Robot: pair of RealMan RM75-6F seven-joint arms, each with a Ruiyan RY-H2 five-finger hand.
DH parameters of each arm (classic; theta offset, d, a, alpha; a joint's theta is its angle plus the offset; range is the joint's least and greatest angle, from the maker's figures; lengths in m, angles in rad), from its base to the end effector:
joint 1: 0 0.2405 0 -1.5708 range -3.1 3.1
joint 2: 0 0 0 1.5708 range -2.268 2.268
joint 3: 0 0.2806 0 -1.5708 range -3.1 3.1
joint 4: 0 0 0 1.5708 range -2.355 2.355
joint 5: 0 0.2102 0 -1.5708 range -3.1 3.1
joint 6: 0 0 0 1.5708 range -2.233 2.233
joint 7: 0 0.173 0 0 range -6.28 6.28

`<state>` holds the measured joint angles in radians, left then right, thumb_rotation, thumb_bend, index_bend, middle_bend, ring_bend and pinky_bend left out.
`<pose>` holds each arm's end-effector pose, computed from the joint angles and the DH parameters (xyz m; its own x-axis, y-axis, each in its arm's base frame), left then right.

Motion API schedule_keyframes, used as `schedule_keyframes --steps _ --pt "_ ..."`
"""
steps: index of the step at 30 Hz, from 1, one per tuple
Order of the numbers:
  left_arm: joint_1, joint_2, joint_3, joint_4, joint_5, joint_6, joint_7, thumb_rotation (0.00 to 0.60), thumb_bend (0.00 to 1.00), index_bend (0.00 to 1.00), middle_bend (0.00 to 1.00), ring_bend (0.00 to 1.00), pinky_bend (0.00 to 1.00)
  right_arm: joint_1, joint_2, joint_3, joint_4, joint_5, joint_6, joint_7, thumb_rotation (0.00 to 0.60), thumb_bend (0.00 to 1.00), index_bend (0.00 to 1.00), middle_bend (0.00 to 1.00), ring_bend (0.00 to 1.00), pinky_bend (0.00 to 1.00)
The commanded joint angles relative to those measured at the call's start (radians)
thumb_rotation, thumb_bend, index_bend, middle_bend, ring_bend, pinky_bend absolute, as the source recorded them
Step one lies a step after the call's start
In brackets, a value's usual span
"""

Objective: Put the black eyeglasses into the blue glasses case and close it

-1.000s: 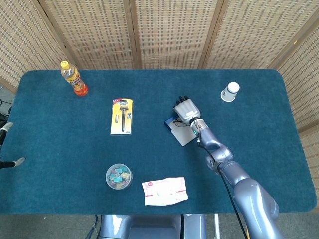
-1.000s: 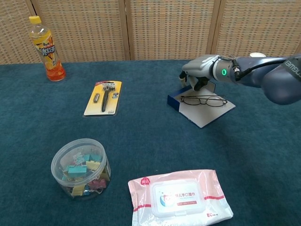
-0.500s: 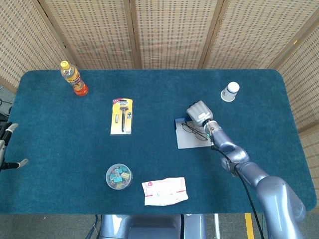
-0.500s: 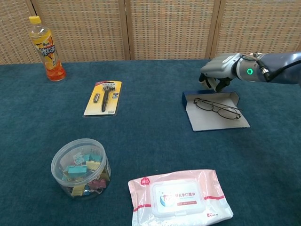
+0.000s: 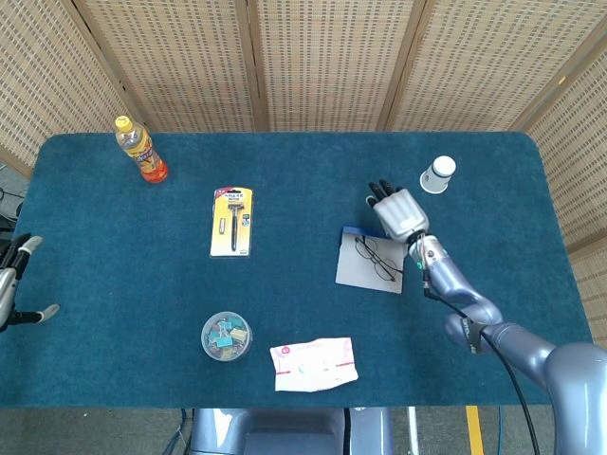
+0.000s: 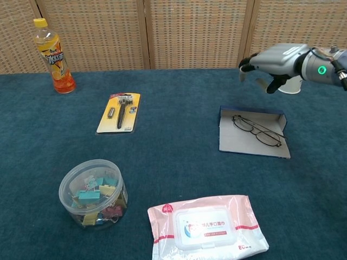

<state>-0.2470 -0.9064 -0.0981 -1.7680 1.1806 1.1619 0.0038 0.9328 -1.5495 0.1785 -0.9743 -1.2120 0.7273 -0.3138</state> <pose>-0.3363 0.2643 0.2040 0.3609 0.1999 0.9109 0.9093 0.1417 -0.3913 -0.1815 -0.4998 0.0164 0.7791 -0.0781 0.6220 -0.5967 -0.3964 0.6977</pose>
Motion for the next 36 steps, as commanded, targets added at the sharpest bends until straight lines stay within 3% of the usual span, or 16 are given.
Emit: schedule_keyframes --steps 1,5,12,18,36 --pt "-0.001 0.001 0.001 -0.001 0.002 -0.002 0.000 0.600 0.00 0.00 0.00 0.00 0.00 -0.094 0.093 0.015 -0.150 -0.012 0.127 0.065 0.600 0.03 0.00 0.00 0.00 0.17" --pt "-0.001 0.002 0.003 -0.003 0.007 -0.002 0.000 0.600 0.00 0.00 0.00 0.00 0.00 -0.140 0.143 -0.003 -0.242 0.015 0.139 0.060 0.600 0.00 0.00 0.00 0.00 0.11" --pt "-0.002 0.002 0.005 -0.006 0.011 0.000 0.002 0.600 0.00 0.00 0.00 0.00 0.00 -0.207 0.173 -0.079 -0.334 0.019 0.151 0.007 0.600 0.00 0.00 0.00 0.00 0.11" --pt "-0.004 -0.001 0.006 -0.008 0.006 -0.001 0.014 0.600 0.00 0.00 0.00 0.00 0.00 -0.225 0.117 -0.097 -0.297 0.005 0.158 0.021 0.600 0.00 0.00 0.00 0.00 0.11" --pt "-0.011 -0.007 0.004 -0.004 -0.014 -0.007 0.028 0.600 0.00 0.00 0.00 0.00 0.00 -0.193 -0.021 -0.069 -0.202 -0.013 0.165 -0.022 0.600 0.00 0.00 0.00 0.00 0.11"
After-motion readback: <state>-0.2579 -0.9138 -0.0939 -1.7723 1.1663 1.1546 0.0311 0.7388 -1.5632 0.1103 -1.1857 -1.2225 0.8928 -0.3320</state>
